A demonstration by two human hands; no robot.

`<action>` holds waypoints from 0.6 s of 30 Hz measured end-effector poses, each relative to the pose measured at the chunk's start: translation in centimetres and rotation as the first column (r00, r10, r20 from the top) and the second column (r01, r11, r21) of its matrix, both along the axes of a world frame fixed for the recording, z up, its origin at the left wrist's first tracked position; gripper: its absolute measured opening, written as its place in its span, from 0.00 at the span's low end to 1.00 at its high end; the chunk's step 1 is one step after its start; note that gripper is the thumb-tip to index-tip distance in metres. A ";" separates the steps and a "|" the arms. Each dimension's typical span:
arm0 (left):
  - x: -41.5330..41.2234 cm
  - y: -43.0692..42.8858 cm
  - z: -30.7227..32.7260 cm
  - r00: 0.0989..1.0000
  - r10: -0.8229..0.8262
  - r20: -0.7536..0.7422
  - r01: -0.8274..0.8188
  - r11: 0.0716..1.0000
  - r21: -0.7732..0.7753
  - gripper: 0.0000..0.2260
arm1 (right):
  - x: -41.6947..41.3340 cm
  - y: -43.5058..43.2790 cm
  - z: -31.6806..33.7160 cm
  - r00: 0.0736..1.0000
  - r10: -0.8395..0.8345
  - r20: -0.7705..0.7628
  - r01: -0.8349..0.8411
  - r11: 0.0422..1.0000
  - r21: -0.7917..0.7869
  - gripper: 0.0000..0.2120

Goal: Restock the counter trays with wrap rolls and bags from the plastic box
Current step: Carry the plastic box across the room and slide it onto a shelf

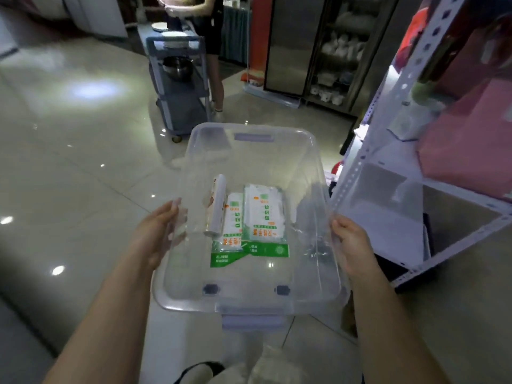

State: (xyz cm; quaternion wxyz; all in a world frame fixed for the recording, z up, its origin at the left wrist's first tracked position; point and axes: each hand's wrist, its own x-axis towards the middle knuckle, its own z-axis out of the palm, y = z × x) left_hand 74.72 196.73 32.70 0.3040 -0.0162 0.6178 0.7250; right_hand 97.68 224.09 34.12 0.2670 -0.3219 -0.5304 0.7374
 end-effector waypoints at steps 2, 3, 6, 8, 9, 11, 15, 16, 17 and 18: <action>-2.8 1.5 0.2 0.999 0.047 -0.018 -0.047 0.999 -0.007 0.11 | -4.1 2.7 -0.5 0.998 0.055 -0.009 -0.055 0.998 0.005 0.11; -4.3 2.3 0.2 0.998 0.058 -0.028 -0.058 0.998 -0.005 0.12 | -6.2 4.1 -0.9 0.997 0.077 -0.014 -0.077 0.997 0.012 0.11; -9.6 5.1 -0.3 0.996 0.080 -0.036 -0.079 0.997 0.011 0.16 | -12.3 7.8 -2.6 0.994 0.112 0.017 -0.113 0.991 0.067 0.11; -13.8 7.3 -1.0 0.996 0.081 -0.028 -0.081 0.997 0.011 0.18 | -16.6 10.2 -3.5 0.994 0.093 0.053 -0.099 0.990 0.104 0.12; -16.2 8.5 -1.3 0.997 0.079 -0.021 -0.078 0.997 0.012 0.19 | -18.9 11.5 -3.9 0.995 0.076 0.064 -0.082 0.991 0.106 0.12; -21.3 11.1 -2.0 0.998 0.066 -0.006 -0.066 0.998 0.016 0.20 | -23.8 14.2 -4.5 0.996 0.040 0.080 -0.046 0.996 0.075 0.12; -32.8 17.1 -1.9 1.000 0.016 0.003 -0.016 1.000 0.027 0.21 | -34.2 19.6 -4.1 0.997 -0.022 0.074 0.020 0.999 0.030 0.11; -35.5 18.6 -1.4 1.000 0.005 0.003 -0.005 1.000 0.026 0.21 | -36.5 20.9 -3.6 0.996 -0.048 0.073 0.046 0.999 0.026 0.11; -38.2 20.3 -0.9 1.000 -0.006 -0.001 0.006 1.000 0.027 0.20 | -38.7 22.2 -3.1 0.995 -0.073 0.066 0.072 0.997 0.017 0.12; -40.7 21.9 -0.3 1.000 -0.019 -0.009 0.019 0.999 0.030 0.19 | -40.7 23.5 -2.6 0.994 -0.095 0.060 0.095 0.996 0.004 0.12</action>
